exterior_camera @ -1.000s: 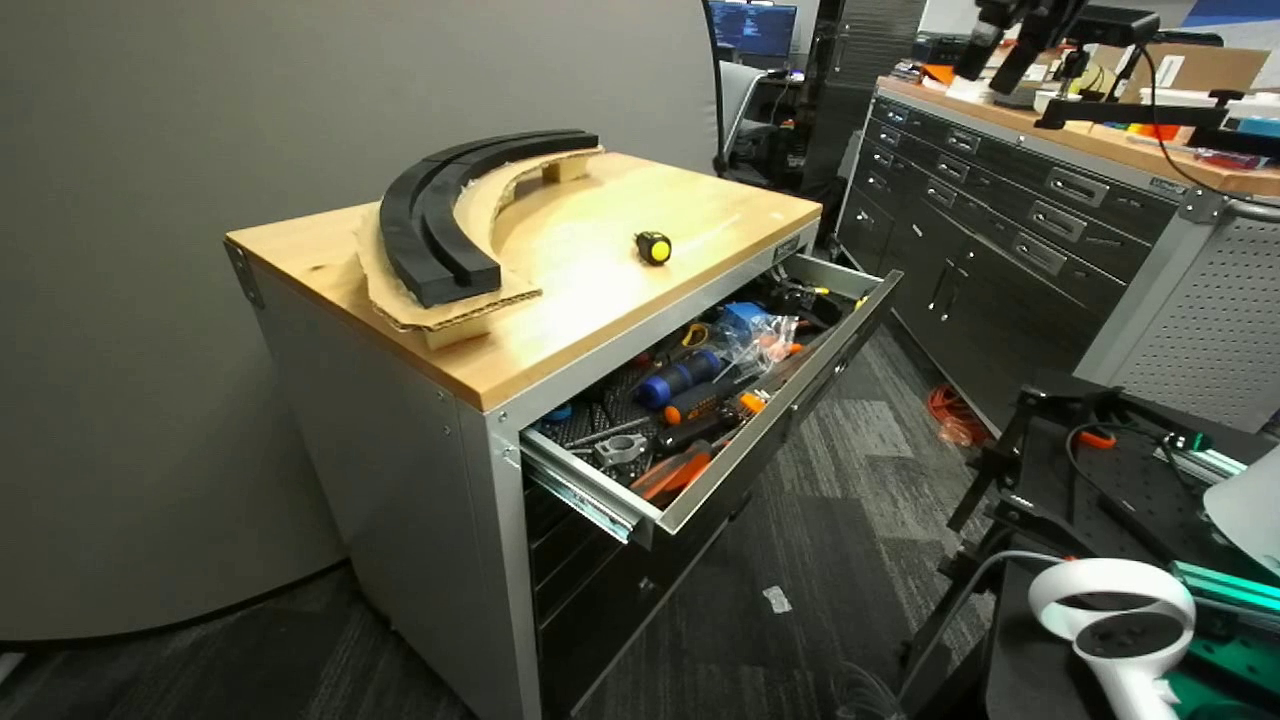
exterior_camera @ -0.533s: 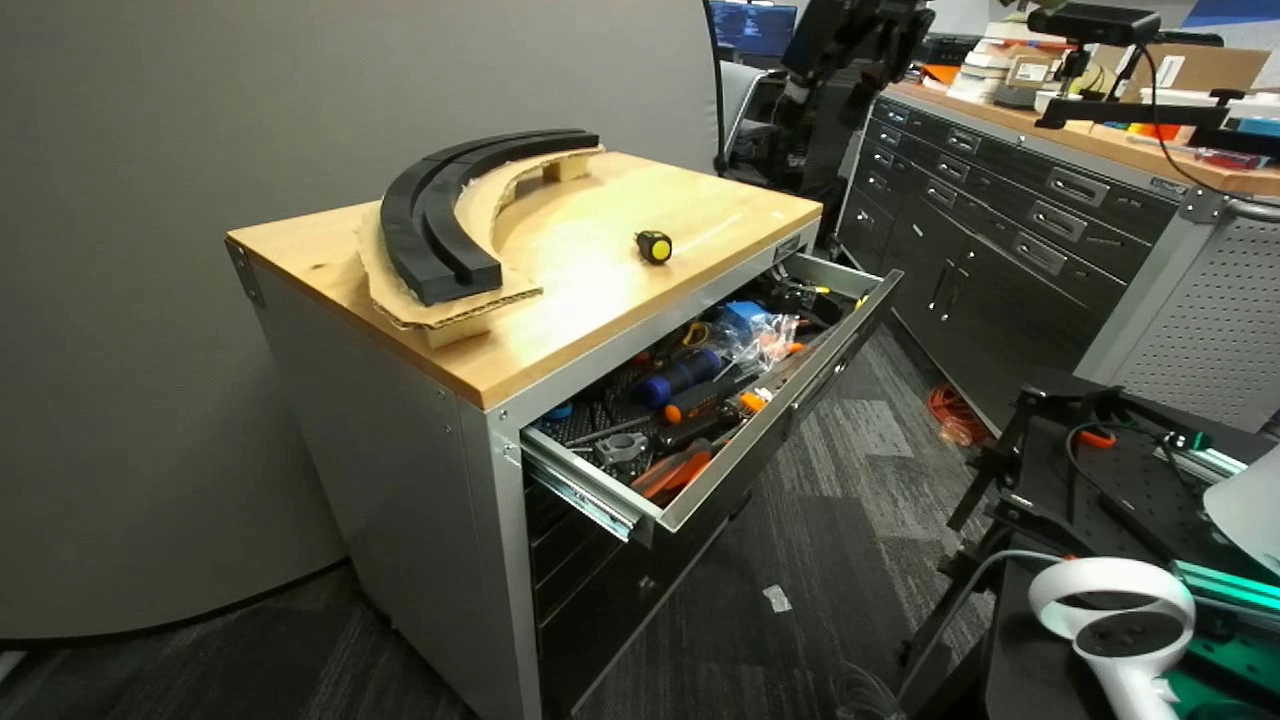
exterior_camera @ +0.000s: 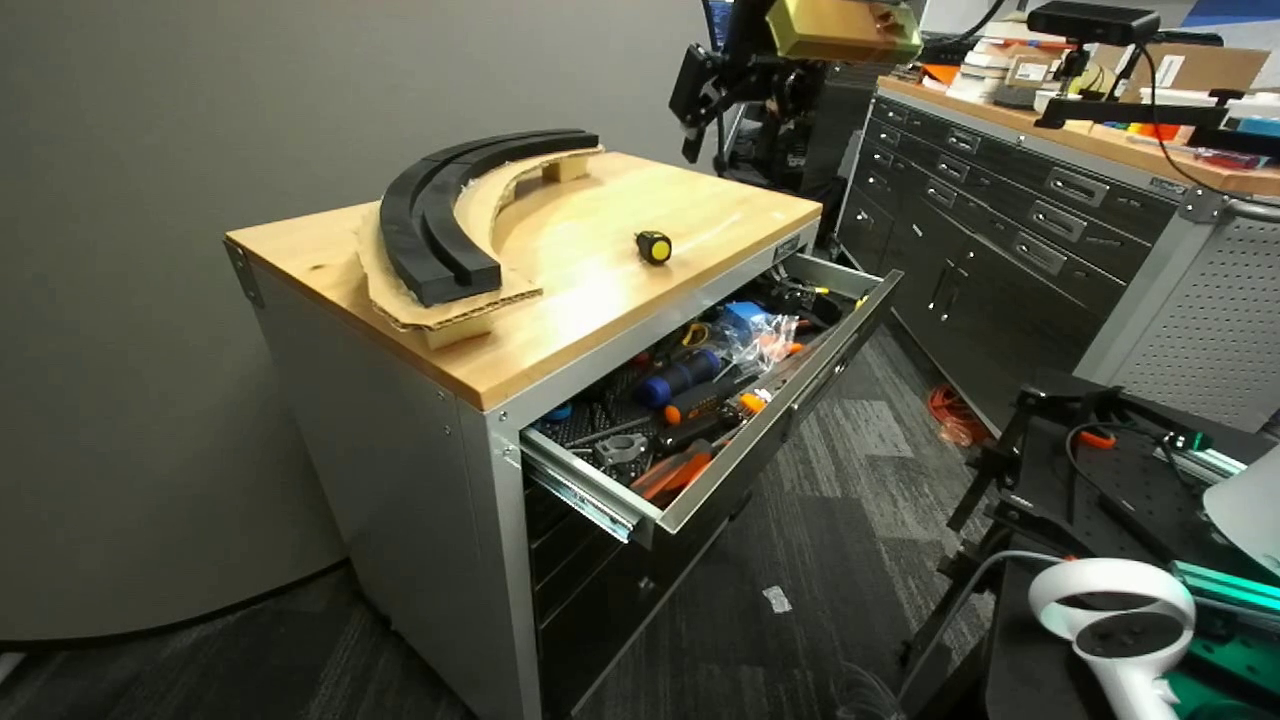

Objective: Pick up the black object on the table and put it in the drawer

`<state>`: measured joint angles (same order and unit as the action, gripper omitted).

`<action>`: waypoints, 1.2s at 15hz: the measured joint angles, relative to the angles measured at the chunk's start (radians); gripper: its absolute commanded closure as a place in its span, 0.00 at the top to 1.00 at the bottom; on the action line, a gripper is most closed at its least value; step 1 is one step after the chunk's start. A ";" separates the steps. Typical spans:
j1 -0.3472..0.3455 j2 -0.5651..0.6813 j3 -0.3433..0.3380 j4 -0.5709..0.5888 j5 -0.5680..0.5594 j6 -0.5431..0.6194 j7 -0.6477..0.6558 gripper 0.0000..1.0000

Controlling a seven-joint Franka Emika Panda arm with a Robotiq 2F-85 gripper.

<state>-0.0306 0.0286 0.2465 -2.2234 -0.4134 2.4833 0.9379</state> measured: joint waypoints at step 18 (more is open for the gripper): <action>0.295 0.303 -0.267 0.169 -0.135 0.157 0.291 0.74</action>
<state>0.2648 0.3317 -0.0205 -2.0541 -0.5483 2.6399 1.2293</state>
